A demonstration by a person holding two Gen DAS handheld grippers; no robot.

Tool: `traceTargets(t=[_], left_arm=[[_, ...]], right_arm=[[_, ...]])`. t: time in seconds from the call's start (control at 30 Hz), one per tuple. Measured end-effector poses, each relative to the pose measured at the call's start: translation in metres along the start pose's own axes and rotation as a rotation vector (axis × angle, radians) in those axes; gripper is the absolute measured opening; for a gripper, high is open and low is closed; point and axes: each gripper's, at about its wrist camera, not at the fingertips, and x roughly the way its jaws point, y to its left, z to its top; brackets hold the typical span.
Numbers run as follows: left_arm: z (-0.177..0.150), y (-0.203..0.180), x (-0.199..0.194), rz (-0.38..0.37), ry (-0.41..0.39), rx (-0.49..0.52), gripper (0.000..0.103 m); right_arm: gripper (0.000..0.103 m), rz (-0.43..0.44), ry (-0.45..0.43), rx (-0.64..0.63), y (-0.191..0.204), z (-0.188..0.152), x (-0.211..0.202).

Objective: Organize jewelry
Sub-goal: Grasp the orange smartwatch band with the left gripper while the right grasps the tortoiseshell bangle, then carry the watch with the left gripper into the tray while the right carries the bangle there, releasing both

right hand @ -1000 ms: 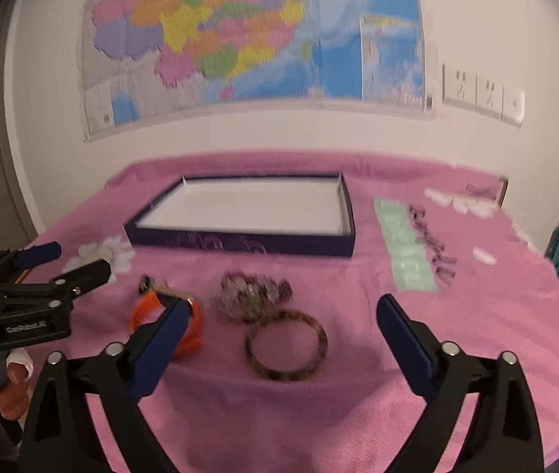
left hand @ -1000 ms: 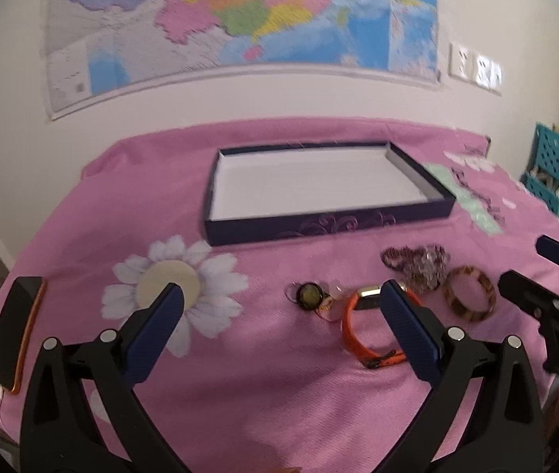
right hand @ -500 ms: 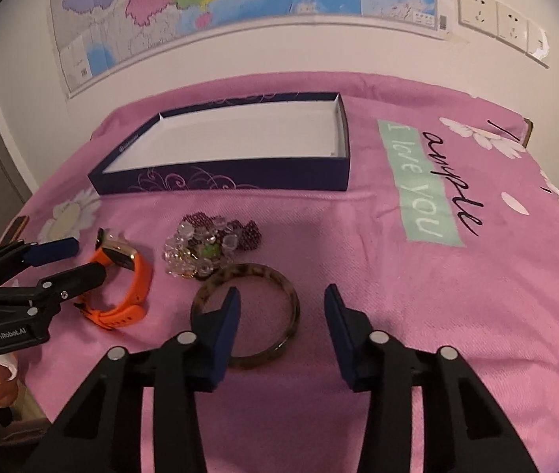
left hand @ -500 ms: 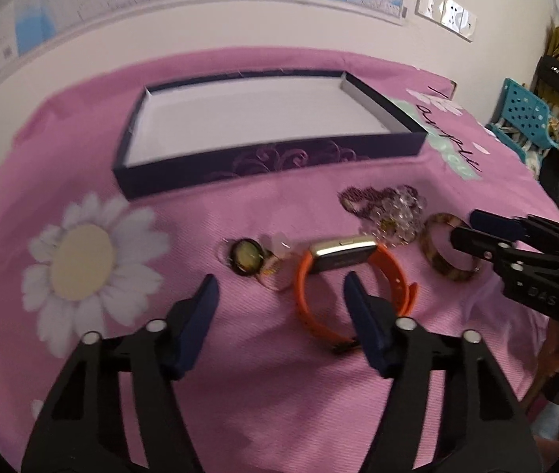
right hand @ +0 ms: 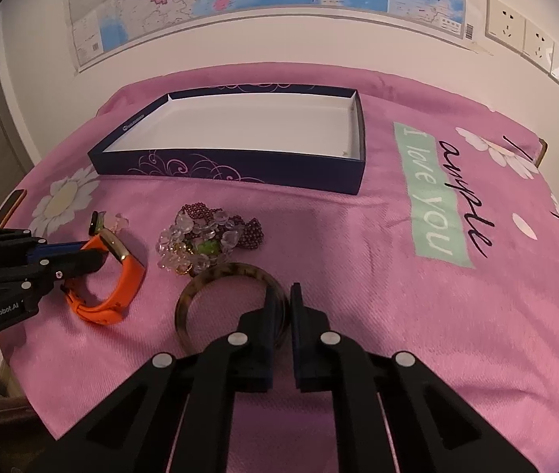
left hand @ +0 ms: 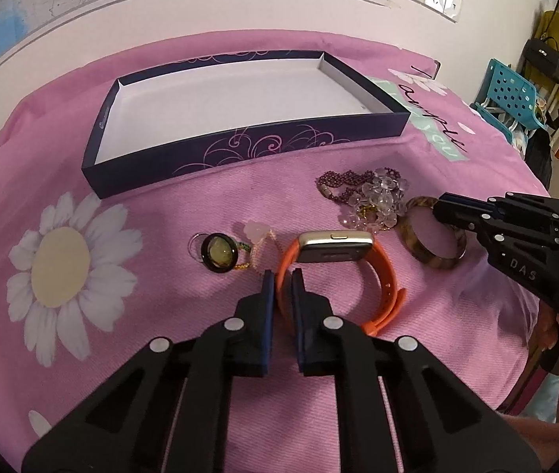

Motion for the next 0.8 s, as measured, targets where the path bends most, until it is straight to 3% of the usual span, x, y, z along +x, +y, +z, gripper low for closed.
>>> traceTargets(t=[0.27,0.47,0.63,0.8], left_arm=[[0.006,0.013,-0.018,-0.088,-0.013,-0.040,0.006],[0.028,0.038,-0.039,-0.150,-0.074,-0.099,0.006],[0.067,0.061,-0.048,-0.118,-0.146,-0.138,0.006],[0.110,0.081,-0.033,-0.059,-0.179,-0.170,0.006]], right_arm=[[0.005,0.086,-0.042,0.037,-0.008,0.008,-0.020],[0.005,0.140,-0.105,0.046,-0.016,0.038,-0.033],[0.005,0.112,-0.137,0.004,-0.016,0.074,-0.021],[0.005,0.110,-0.149,-0.002,-0.018,0.121,0.006]])
